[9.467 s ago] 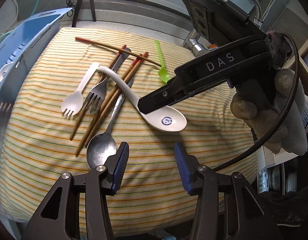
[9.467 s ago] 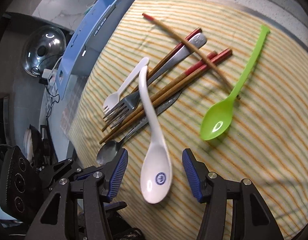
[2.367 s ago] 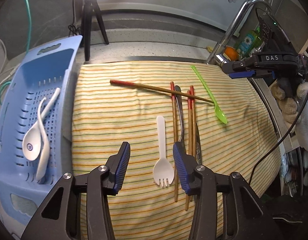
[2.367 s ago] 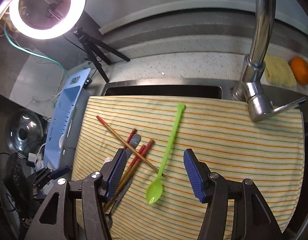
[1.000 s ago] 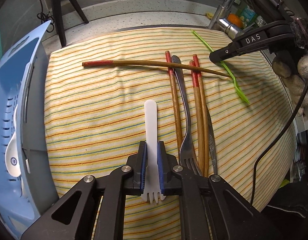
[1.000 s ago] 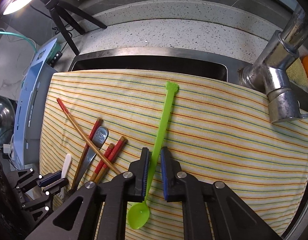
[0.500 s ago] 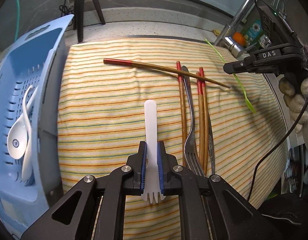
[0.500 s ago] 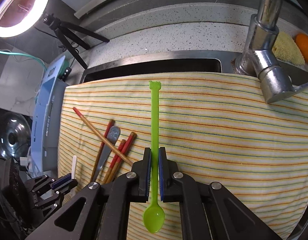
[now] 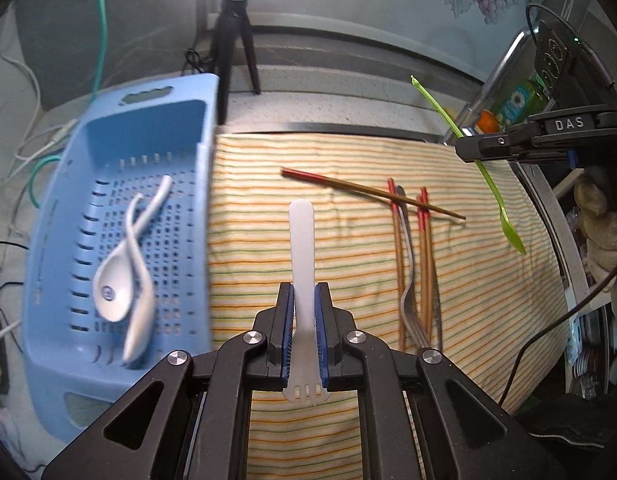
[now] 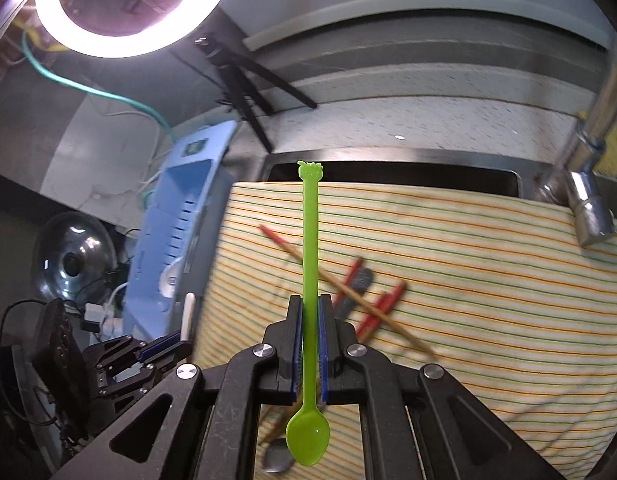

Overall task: Organize utensils
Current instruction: 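Carry green spoon into blue basket with right tool while left tool carries white fork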

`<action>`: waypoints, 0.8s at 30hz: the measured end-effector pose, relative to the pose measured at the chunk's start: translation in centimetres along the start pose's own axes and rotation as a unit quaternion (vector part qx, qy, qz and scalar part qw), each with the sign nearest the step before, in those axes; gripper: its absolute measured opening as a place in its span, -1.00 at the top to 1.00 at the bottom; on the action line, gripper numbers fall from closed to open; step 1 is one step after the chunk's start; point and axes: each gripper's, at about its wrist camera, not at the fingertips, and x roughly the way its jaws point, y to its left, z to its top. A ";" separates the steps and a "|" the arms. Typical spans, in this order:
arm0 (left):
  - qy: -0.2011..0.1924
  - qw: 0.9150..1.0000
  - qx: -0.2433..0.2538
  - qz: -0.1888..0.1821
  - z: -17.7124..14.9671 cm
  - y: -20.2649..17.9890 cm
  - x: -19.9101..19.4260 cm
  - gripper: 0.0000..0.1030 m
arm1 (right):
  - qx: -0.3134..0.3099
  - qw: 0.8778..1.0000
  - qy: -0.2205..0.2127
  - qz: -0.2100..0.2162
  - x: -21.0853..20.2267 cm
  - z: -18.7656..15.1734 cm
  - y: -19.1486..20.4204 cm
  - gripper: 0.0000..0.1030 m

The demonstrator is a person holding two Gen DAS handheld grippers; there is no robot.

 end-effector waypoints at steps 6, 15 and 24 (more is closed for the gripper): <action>-0.012 0.999 -0.017 0.027 0.3 4.0 -1.8 0.83 | -0.024 0.999 0.003 0.030 1.7 1.0 5.0 0.88; -0.010 0.997 -0.044 0.055 0.1 9.6 -2.4 0.83 | -0.037 0.997 0.015 0.062 6.3 2.1 11.4 0.88; 0.002 0.997 -0.053 0.062 0.4 13.0 -1.5 0.83 | -0.038 0.996 0.038 0.064 11.7 3.0 15.8 0.88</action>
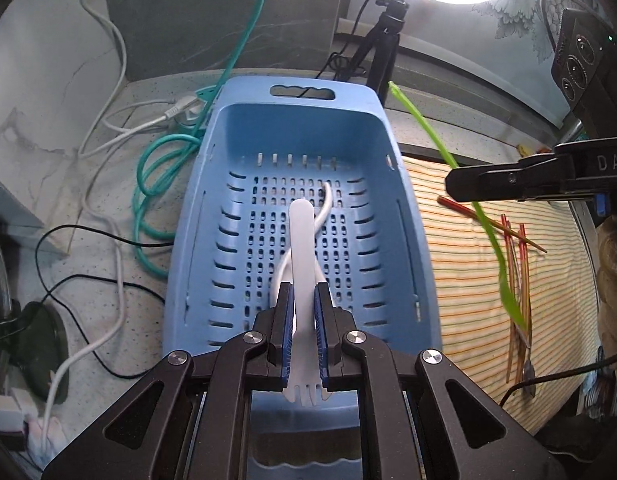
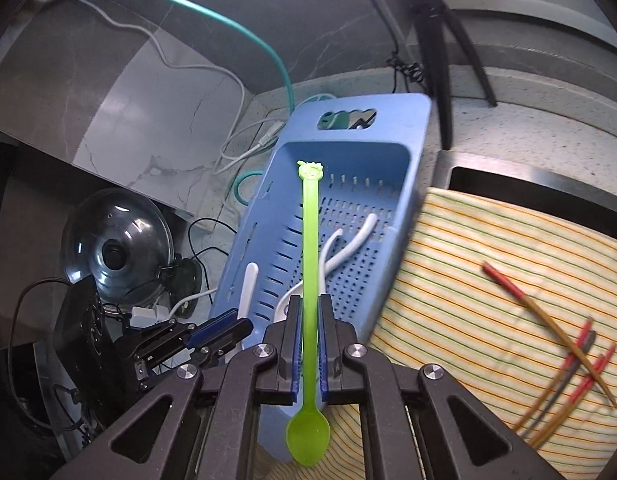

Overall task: Organize utensils
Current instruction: 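Carry green spoon into blue basket with right tool while left tool carries white fork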

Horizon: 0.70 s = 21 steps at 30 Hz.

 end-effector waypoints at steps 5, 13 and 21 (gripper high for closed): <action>0.008 1.000 -0.003 -0.002 0.3 0.8 0.8 0.83 | -0.011 1.000 0.013 -0.014 2.7 0.5 0.9 0.88; 0.014 1.000 -0.010 0.000 0.5 1.5 1.4 0.83 | -0.021 0.999 0.029 -0.032 5.4 0.6 1.4 0.88; 0.020 1.000 -0.019 0.016 0.4 1.8 1.5 0.48 | -0.019 0.999 0.030 -0.040 5.5 0.8 0.8 0.84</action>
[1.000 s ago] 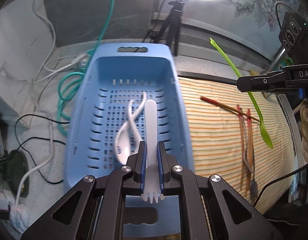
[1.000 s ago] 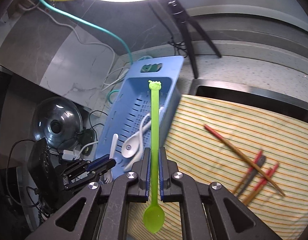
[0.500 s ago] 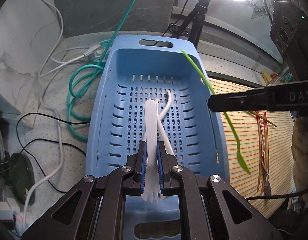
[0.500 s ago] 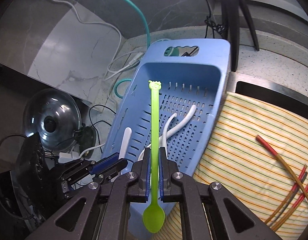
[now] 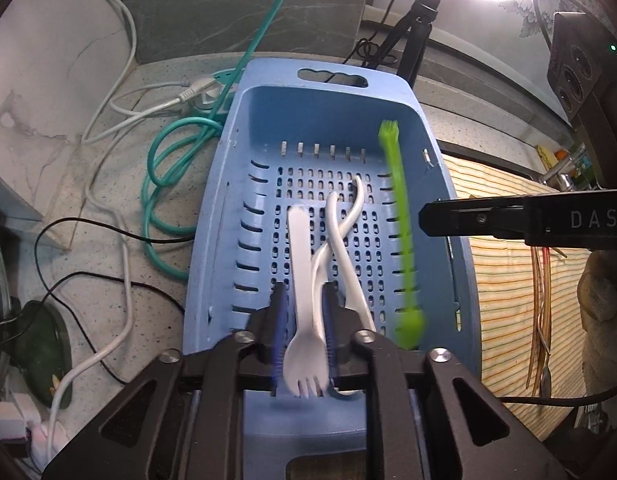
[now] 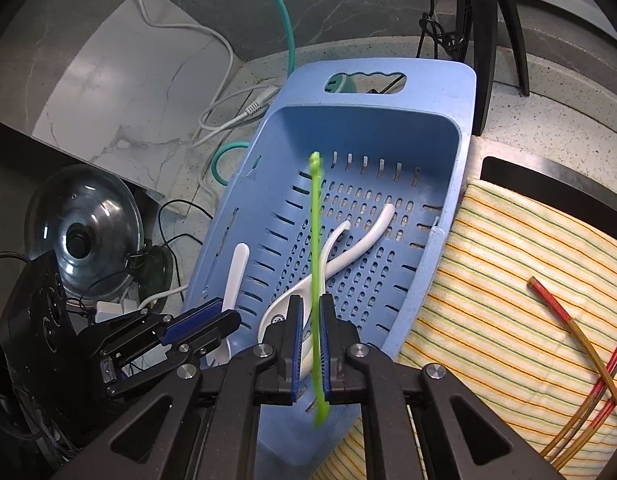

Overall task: Organize utensils
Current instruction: 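Carry green spoon into blue basket with right tool while left tool carries white fork, then lift both open tools out of the basket back over the cloth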

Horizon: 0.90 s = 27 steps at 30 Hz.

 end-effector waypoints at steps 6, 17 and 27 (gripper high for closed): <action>-0.003 1.000 -0.008 0.001 -0.1 0.1 -0.4 0.44 | -0.003 1.000 -0.015 0.000 -1.0 -0.1 -0.3 0.30; -0.015 1.000 0.001 0.008 -0.5 -0.9 -1.8 0.44 | -0.025 0.999 -0.035 -0.009 -3.4 -0.5 -0.2 0.17; -0.033 0.999 0.006 0.009 -1.2 -2.5 -3.6 0.44 | -0.045 0.997 -0.055 -0.011 -6.9 -1.7 -0.5 0.12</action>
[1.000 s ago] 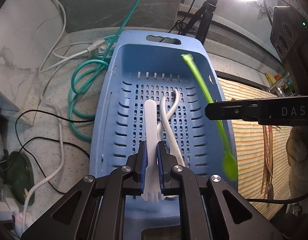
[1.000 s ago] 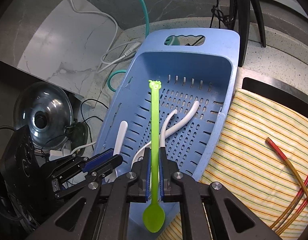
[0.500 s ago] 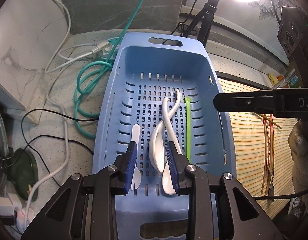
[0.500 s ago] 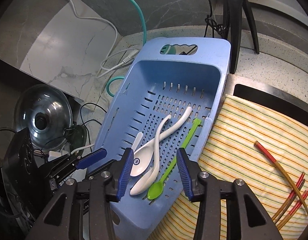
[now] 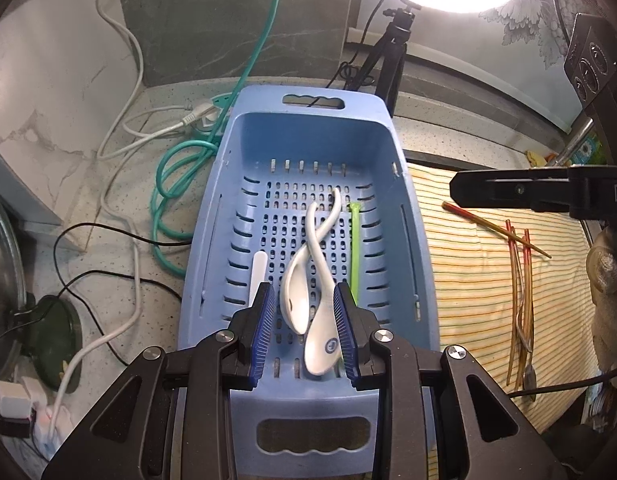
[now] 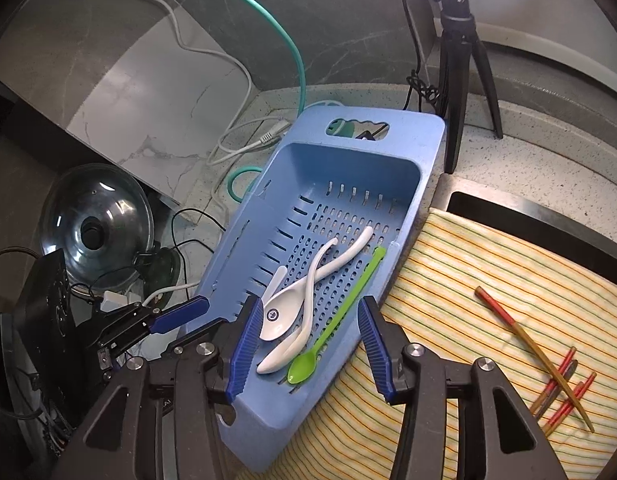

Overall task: Organize utensils
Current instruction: 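Lift both open tools out of the basket back over the cloth, then lower the right tool onto the silver metal fork and close on its handle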

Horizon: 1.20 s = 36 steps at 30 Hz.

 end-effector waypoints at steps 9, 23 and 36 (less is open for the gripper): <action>-0.023 0.999 0.024 -0.010 -1.3 -3.4 -2.4 0.29 | 0.013 1.000 -0.023 0.015 -5.3 -1.3 -3.3 0.11; -0.030 0.995 0.072 -0.064 -3.3 -11.8 -3.5 0.29 | 0.075 0.996 -0.043 0.014 -12.5 -6.0 -12.2 0.11; -0.010 0.986 0.108 -0.123 -5.3 -18.4 -1.6 0.29 | 0.152 0.987 -0.039 0.037 -13.1 -10.7 -18.1 0.11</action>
